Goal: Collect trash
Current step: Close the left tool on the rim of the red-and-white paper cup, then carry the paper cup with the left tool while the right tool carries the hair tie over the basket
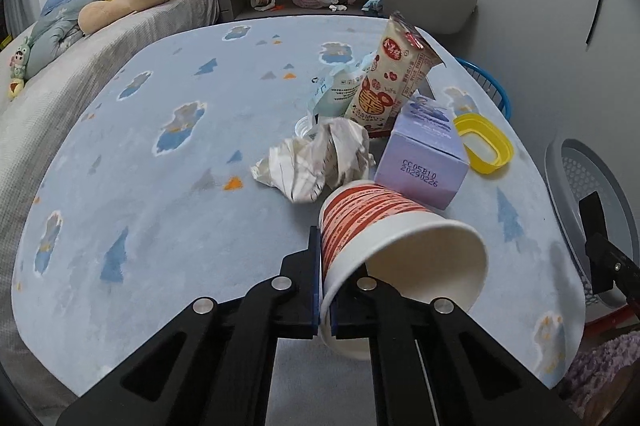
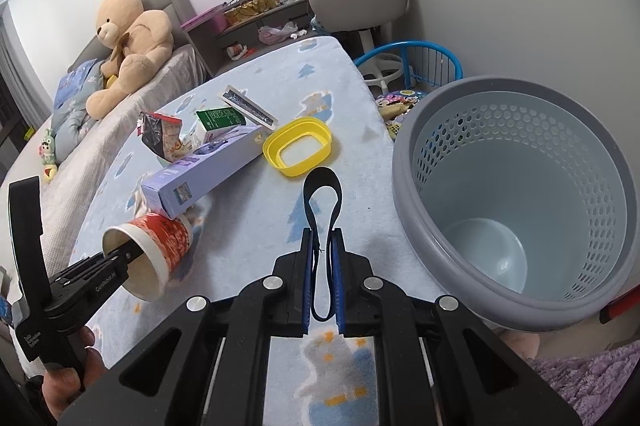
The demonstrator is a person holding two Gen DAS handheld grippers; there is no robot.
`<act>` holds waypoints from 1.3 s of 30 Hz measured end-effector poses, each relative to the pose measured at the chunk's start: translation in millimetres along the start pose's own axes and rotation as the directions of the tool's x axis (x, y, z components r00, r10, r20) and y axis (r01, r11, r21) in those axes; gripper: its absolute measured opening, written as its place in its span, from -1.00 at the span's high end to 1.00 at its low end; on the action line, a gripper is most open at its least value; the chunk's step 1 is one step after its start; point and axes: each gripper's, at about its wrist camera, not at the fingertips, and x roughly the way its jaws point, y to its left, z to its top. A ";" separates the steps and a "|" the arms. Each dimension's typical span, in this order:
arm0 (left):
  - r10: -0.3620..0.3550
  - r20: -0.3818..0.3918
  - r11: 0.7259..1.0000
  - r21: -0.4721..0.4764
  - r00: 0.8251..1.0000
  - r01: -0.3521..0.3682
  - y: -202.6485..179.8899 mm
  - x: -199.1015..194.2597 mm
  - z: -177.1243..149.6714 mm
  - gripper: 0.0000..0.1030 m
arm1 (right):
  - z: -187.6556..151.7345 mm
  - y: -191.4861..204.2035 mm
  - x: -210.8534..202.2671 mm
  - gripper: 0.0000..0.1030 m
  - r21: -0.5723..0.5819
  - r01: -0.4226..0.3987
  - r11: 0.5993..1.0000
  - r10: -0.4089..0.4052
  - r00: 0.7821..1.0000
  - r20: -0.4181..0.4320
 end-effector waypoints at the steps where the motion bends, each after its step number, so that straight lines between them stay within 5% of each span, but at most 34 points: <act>1: -0.002 -0.001 1.000 0.000 1.000 0.002 1.7 -2.4 -0.9 0.93 | -0.1 0.0 -0.2 0.79 0.000 0.000 1.000 0.000 1.000 0.001; 10: -0.032 0.062 0.999 0.004 0.998 0.032 10.1 -50.2 -0.4 0.94 | 2.5 -2.7 -9.5 0.79 0.005 -0.018 1.000 0.018 1.000 0.006; 18: -0.145 0.101 0.986 0.097 0.984 0.136 -45.7 -68.3 21.1 0.94 | 12.6 -31.4 -28.6 0.79 0.045 -0.001 0.999 0.000 1.000 0.023; 28: -0.326 0.022 0.905 0.296 0.945 0.305 -173.1 -46.8 42.7 0.94 | 33.4 -118.2 -63.8 0.79 0.129 0.156 0.979 -0.164 0.985 0.050; 33: -0.378 -0.050 0.855 0.363 0.925 0.369 -224.2 -29.0 48.1 0.94 | 39.4 -150.0 -62.1 0.79 0.167 0.183 0.969 -0.191 0.981 0.033; 39: -0.388 -0.095 0.827 0.403 0.917 0.392 -261.7 -14.0 46.1 0.92 | 38.8 -172.5 -45.5 0.78 0.211 0.175 0.962 -0.179 0.984 -0.002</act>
